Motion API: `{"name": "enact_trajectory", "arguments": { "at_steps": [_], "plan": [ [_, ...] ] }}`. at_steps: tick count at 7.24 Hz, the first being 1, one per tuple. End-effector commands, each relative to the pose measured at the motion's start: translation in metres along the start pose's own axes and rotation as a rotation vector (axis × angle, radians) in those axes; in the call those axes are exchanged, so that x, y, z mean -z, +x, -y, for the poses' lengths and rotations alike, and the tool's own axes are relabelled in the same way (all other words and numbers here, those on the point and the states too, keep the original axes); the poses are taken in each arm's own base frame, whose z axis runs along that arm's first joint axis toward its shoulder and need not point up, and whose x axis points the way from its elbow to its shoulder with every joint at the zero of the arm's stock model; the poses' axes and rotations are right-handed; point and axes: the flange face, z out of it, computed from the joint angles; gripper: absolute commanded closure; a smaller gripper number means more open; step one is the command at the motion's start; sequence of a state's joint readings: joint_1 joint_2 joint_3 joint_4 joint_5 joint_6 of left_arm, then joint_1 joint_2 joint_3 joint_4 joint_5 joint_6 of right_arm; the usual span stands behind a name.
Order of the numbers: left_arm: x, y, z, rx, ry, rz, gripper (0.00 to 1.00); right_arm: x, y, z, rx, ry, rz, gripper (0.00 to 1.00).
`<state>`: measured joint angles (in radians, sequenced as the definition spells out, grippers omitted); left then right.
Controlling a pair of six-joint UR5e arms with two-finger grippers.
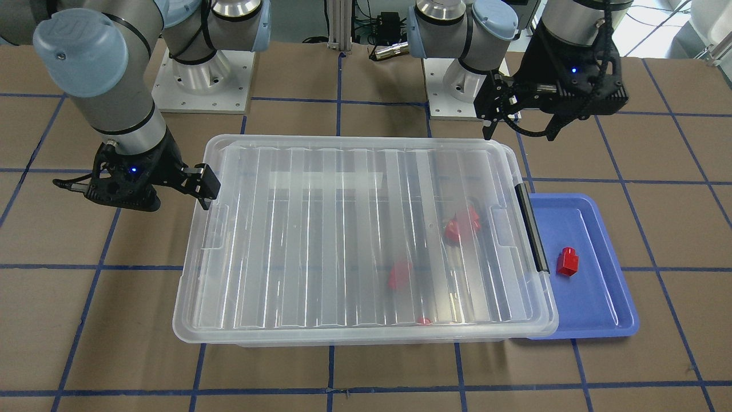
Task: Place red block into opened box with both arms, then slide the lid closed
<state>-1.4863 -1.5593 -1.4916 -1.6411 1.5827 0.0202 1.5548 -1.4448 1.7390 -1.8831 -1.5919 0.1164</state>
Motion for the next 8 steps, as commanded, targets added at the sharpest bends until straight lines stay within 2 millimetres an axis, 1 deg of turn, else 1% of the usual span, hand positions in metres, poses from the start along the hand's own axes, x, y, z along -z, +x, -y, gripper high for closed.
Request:
{"name": "enact_trajectory", "arguments": {
  "at_steps": [1,2,3,4,5,6,7,8],
  "plan": [
    [-0.019,-0.053,0.019,0.102,-0.049,-0.016,0.00,-0.018,-0.001,0.013,0.009,-0.018,-0.012,0.00],
    [-0.034,-0.083,0.031,0.156,-0.077,-0.021,0.00,-0.021,-0.001,0.015,0.009,-0.021,-0.014,0.00],
    [-0.055,-0.110,0.040,0.204,-0.108,-0.031,0.00,-0.022,0.000,0.015,0.007,-0.021,-0.015,0.00],
    [-0.080,-0.138,0.049,0.251,-0.109,-0.137,0.00,-0.027,0.000,0.018,0.006,-0.028,-0.017,0.00],
    [-0.106,-0.165,0.055,0.212,-0.084,-0.210,0.00,-0.029,0.007,0.021,-0.004,-0.032,-0.035,0.00],
    [-0.140,-0.180,0.067,0.152,-0.031,-0.200,0.00,-0.030,0.017,0.024,0.002,-0.031,-0.065,0.00],
    [-0.172,-0.187,0.078,0.129,0.051,-0.168,0.00,-0.027,0.026,0.028,0.005,-0.026,-0.068,0.00],
    [-0.202,-0.198,0.082,0.142,0.075,-0.157,0.00,-0.026,0.034,0.031,-0.009,-0.026,-0.068,0.00]
  ]
}}
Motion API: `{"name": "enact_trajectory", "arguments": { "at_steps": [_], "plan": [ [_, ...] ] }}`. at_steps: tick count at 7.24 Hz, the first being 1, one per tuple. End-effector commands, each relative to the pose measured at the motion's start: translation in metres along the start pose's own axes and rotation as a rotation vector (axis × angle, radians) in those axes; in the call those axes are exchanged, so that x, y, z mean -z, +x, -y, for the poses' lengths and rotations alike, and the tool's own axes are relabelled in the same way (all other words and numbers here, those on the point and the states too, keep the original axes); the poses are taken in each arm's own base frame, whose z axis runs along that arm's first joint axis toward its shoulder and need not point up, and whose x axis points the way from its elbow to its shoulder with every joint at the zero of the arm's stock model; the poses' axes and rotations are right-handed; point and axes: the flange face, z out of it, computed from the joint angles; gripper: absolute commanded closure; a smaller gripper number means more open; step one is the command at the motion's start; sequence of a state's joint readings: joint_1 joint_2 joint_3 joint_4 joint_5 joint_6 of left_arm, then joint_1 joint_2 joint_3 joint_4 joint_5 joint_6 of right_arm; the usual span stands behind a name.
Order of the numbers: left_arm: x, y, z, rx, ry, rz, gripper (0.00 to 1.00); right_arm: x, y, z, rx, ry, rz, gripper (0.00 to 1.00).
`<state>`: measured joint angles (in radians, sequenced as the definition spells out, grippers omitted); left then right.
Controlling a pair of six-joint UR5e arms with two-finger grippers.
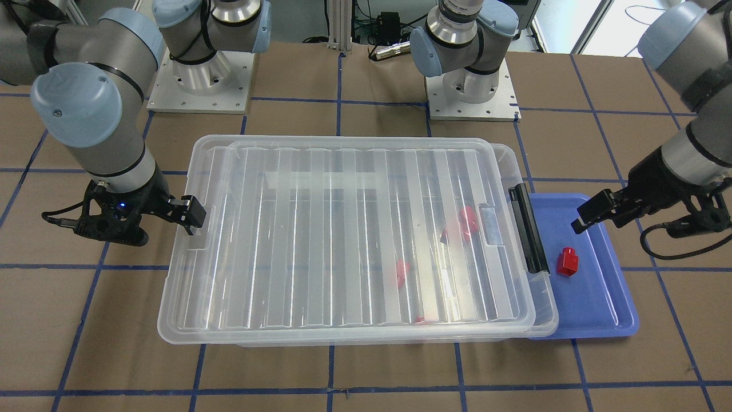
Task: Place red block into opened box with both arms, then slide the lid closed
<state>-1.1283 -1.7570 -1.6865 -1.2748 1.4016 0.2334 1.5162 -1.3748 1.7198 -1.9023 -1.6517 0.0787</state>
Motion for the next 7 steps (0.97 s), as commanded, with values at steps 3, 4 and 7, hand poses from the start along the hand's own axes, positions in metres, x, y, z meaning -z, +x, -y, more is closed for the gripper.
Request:
{"name": "enact_trajectory", "arguments": {
  "at_steps": [3,4,7],
  "plan": [
    [-0.081,-0.053,0.017,-0.017,0.023,0.040,0.00,-0.002,0.049,0.013,-0.023,-0.005,-0.032,0.00],
    [-0.090,-0.059,0.017,-0.014,-0.002,0.069,0.00,-0.002,0.062,0.015,0.001,-0.005,-0.050,0.00],
    [-0.136,-0.064,0.013,-0.103,-0.055,0.075,0.00,-0.003,0.089,0.020,0.053,-0.012,-0.069,0.00]
  ]
}}
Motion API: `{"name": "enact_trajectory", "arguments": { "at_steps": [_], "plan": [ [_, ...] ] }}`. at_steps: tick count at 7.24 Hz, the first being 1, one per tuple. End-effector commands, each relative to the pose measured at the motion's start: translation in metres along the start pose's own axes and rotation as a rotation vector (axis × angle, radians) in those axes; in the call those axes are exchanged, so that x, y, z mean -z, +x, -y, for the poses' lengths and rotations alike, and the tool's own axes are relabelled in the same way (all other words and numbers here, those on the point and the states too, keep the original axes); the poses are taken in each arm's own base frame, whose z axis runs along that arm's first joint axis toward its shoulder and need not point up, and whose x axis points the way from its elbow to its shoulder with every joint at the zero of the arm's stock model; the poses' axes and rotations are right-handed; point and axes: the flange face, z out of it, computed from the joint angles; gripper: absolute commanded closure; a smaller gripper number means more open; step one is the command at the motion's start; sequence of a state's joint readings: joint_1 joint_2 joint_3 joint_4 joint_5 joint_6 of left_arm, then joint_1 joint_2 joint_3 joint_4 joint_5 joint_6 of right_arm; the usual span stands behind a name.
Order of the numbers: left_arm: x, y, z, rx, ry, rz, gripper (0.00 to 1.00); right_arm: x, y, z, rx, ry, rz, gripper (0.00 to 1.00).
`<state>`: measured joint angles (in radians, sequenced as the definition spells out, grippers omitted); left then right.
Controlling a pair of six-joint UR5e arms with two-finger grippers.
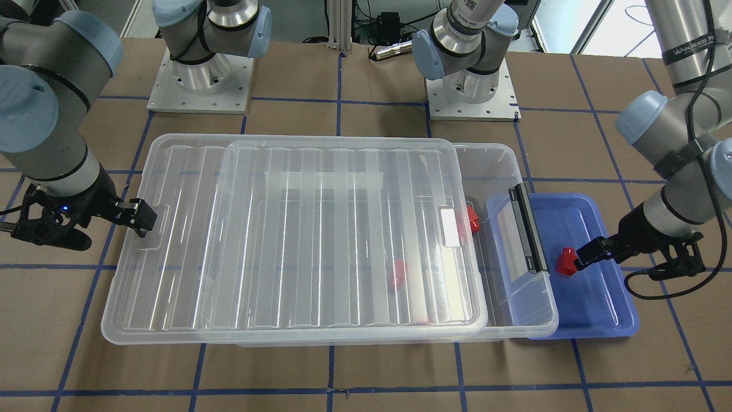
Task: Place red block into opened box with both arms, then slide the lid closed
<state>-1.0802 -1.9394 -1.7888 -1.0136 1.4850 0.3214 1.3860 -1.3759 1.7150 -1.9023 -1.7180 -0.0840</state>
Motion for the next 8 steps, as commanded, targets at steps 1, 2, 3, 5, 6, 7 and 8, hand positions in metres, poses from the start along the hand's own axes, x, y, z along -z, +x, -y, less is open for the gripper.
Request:
{"name": "enact_trajectory", "arguments": {
  "at_steps": [1,2,3,5,6,7,8],
  "plan": [
    [-0.032,-0.002,-0.002,-0.152,0.004,0.013,0.00,-0.003,0.023,0.002,0.020,-0.006,-0.004,0.00],
    [-0.046,-0.006,-0.007,-0.153,-0.034,0.042,0.00,-0.004,0.036,0.004,0.043,-0.007,-0.003,0.00],
    [-0.056,-0.008,-0.011,-0.157,-0.065,0.061,0.00,-0.005,0.050,0.005,0.062,-0.003,-0.004,0.00],
    [-0.072,0.006,-0.014,-0.256,-0.094,0.050,0.00,0.005,0.058,0.011,0.086,0.015,-0.019,0.00],
    [-0.068,0.013,-0.011,-0.274,-0.085,0.054,0.00,0.006,0.061,0.012,0.088,0.012,-0.047,0.00],
    [-0.066,0.018,-0.013,-0.335,-0.086,0.054,0.15,0.007,0.062,0.012,0.102,0.012,-0.050,0.00],
    [-0.065,0.017,-0.011,-0.340,-0.084,0.057,0.39,0.007,0.061,0.012,0.111,0.012,-0.050,0.00]
  ]
}}
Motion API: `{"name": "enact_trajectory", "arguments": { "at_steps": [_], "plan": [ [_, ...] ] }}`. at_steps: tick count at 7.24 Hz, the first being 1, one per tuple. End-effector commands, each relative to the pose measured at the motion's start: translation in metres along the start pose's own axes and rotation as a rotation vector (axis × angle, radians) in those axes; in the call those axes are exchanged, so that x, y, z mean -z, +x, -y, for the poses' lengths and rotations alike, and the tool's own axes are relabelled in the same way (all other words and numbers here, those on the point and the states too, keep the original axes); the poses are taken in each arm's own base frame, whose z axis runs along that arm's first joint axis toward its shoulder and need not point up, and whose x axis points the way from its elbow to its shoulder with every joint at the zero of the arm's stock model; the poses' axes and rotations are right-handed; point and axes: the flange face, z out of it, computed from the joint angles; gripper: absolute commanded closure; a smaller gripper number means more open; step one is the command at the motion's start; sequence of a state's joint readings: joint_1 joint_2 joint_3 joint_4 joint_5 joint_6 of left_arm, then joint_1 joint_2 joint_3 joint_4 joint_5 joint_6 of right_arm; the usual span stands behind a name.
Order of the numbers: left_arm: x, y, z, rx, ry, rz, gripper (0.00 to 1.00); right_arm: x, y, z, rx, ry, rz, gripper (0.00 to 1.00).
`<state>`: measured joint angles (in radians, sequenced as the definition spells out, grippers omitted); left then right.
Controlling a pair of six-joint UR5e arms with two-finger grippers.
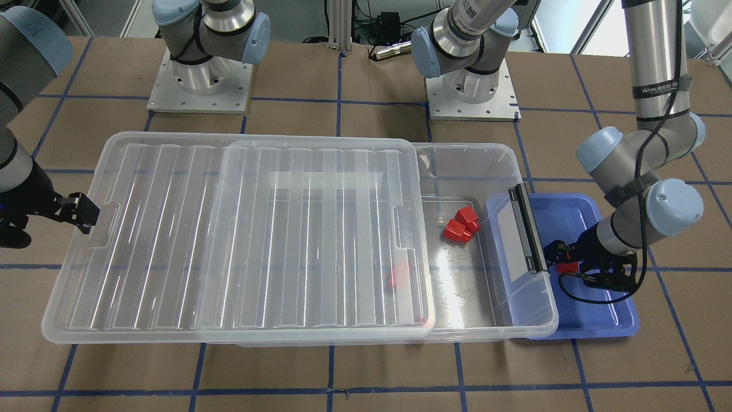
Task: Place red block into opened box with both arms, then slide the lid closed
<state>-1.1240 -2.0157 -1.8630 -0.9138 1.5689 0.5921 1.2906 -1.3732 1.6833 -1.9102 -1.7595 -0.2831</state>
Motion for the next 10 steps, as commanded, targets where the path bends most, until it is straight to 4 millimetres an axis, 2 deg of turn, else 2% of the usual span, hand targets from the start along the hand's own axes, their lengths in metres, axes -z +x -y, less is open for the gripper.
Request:
{"name": "enact_trajectory", "arguments": {
  "at_steps": [1,3,4,5,7,8,9,10],
  "plan": [
    [0.008,0.003,0.001,-0.028,0.009,0.009,0.48,0.000,0.002,0.001,0.011,0.000,-0.005,0.00],
    [0.013,0.005,0.002,-0.030,0.019,0.014,0.67,-0.001,0.003,0.000,0.010,-0.003,-0.006,0.00],
    [0.025,0.009,0.006,-0.030,0.041,0.022,0.79,-0.001,0.007,0.000,0.012,-0.003,-0.006,0.00],
    [0.054,0.004,0.017,-0.034,0.062,0.037,0.80,-0.003,0.019,-0.001,0.028,-0.006,-0.004,0.00],
    [0.114,-0.012,0.041,-0.027,0.062,0.023,0.80,-0.005,0.025,-0.002,0.031,-0.008,-0.003,0.00],
    [0.148,-0.008,0.055,-0.023,0.062,0.025,0.80,-0.005,0.025,-0.002,0.037,-0.007,-0.004,0.00],
    [0.190,0.017,0.071,-0.040,0.095,0.049,0.79,-0.005,0.025,-0.002,0.040,-0.008,-0.005,0.00],
    [0.215,0.049,0.083,-0.036,0.127,0.079,0.79,-0.006,0.027,-0.002,0.038,-0.009,-0.003,0.00]
  ]
}}
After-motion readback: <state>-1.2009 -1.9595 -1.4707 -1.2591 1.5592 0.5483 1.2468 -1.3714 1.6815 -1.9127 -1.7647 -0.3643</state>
